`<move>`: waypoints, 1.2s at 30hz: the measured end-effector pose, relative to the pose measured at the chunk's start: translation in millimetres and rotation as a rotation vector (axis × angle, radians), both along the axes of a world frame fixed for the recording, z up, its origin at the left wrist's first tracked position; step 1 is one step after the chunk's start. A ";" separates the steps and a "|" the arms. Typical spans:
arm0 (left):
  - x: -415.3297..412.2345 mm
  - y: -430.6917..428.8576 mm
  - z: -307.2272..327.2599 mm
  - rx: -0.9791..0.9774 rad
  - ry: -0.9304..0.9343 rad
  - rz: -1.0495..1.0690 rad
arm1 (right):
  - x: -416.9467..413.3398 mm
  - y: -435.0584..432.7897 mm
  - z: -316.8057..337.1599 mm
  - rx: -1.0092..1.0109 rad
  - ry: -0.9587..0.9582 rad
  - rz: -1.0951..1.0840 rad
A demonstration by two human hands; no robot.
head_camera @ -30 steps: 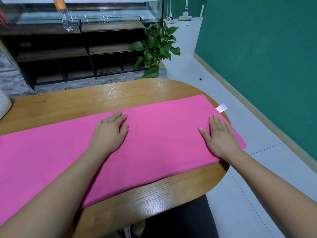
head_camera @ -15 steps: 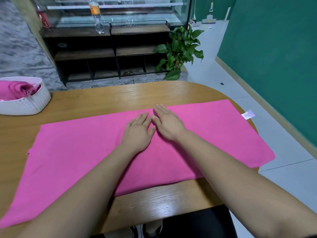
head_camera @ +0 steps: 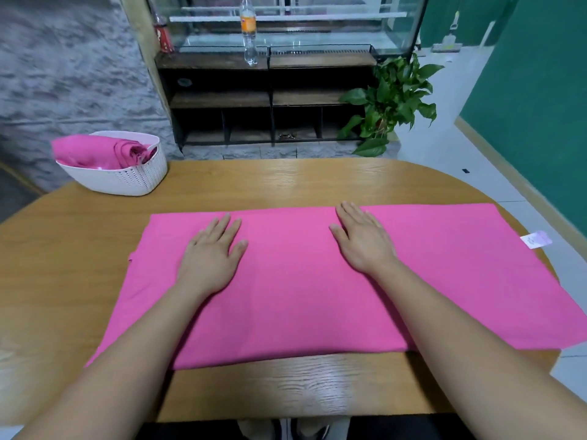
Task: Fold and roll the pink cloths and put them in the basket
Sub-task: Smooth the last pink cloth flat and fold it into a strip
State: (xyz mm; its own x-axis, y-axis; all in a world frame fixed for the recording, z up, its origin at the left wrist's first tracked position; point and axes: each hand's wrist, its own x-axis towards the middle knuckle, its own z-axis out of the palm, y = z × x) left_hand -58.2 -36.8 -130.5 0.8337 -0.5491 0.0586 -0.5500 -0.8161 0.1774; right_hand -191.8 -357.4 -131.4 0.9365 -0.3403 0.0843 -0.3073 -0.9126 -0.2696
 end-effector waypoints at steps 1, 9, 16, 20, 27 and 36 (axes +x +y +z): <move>6.1 13.8 -1.1 0.002 0.001 0.032 | 0.0 -0.1 -0.2 -0.002 -0.002 -0.001; 34.5 84.1 -0.4 0.010 -0.024 0.215 | 0.0 1.5 -0.5 -0.028 0.001 -0.018; -23.6 2.8 2.6 -0.127 0.035 0.022 | 0.1 2.2 0.6 -0.039 -0.001 -0.018; -85.8 -69.2 3.2 -0.146 0.086 -0.148 | -0.7 2.9 3.5 -0.036 0.007 -0.022; -159.0 -108.6 1.0 -0.053 0.069 -0.313 | -2.2 2.9 3.4 -0.022 0.006 -0.011; -110.7 16.9 -4.2 -0.055 0.026 -0.103 | -2.8 4.4 6.7 -0.017 0.010 -0.006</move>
